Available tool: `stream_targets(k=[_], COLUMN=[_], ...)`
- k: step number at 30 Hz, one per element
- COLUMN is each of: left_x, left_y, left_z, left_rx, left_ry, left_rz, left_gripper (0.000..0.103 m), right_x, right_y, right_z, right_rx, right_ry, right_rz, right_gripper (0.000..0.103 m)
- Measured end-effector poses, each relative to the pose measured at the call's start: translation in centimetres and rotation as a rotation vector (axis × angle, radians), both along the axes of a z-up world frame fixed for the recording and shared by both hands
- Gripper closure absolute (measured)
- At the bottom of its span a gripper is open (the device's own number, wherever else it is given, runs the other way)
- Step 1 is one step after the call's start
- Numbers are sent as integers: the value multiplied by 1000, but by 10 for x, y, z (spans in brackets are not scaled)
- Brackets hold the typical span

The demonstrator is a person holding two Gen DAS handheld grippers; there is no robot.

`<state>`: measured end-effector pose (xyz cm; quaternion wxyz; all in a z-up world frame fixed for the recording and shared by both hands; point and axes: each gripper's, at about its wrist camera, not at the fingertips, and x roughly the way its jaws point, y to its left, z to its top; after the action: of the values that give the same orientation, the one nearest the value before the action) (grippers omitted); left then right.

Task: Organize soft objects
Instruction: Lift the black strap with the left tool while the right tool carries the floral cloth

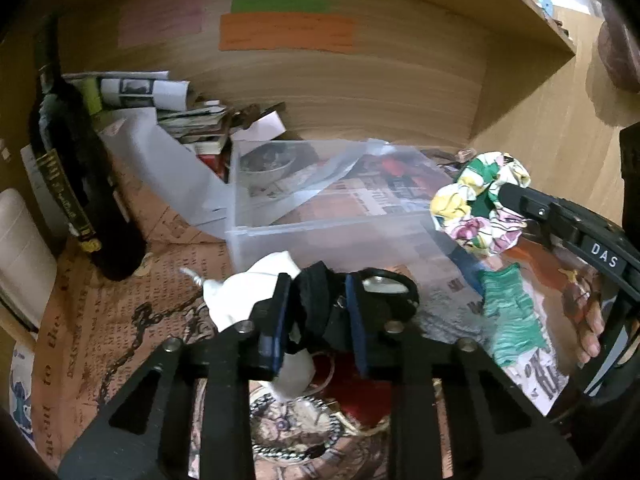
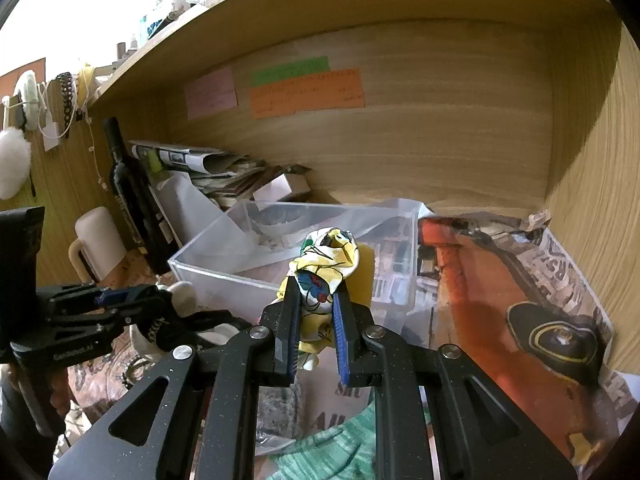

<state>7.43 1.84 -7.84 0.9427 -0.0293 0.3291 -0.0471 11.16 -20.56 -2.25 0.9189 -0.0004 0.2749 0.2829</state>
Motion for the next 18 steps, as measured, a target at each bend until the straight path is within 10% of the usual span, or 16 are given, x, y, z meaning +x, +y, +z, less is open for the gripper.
stream_targets(k=[18], left_x=[11], left_y=[1], left_z=[70], left_rx=[-81], left_ry=[-149], left_rz=[-16], left_gripper=[88], right_x=[17], right_y=[2], right_z=[34], right_rx=[-5], right_ry=[-112], right_rz=[-7], right_gripper=[90])
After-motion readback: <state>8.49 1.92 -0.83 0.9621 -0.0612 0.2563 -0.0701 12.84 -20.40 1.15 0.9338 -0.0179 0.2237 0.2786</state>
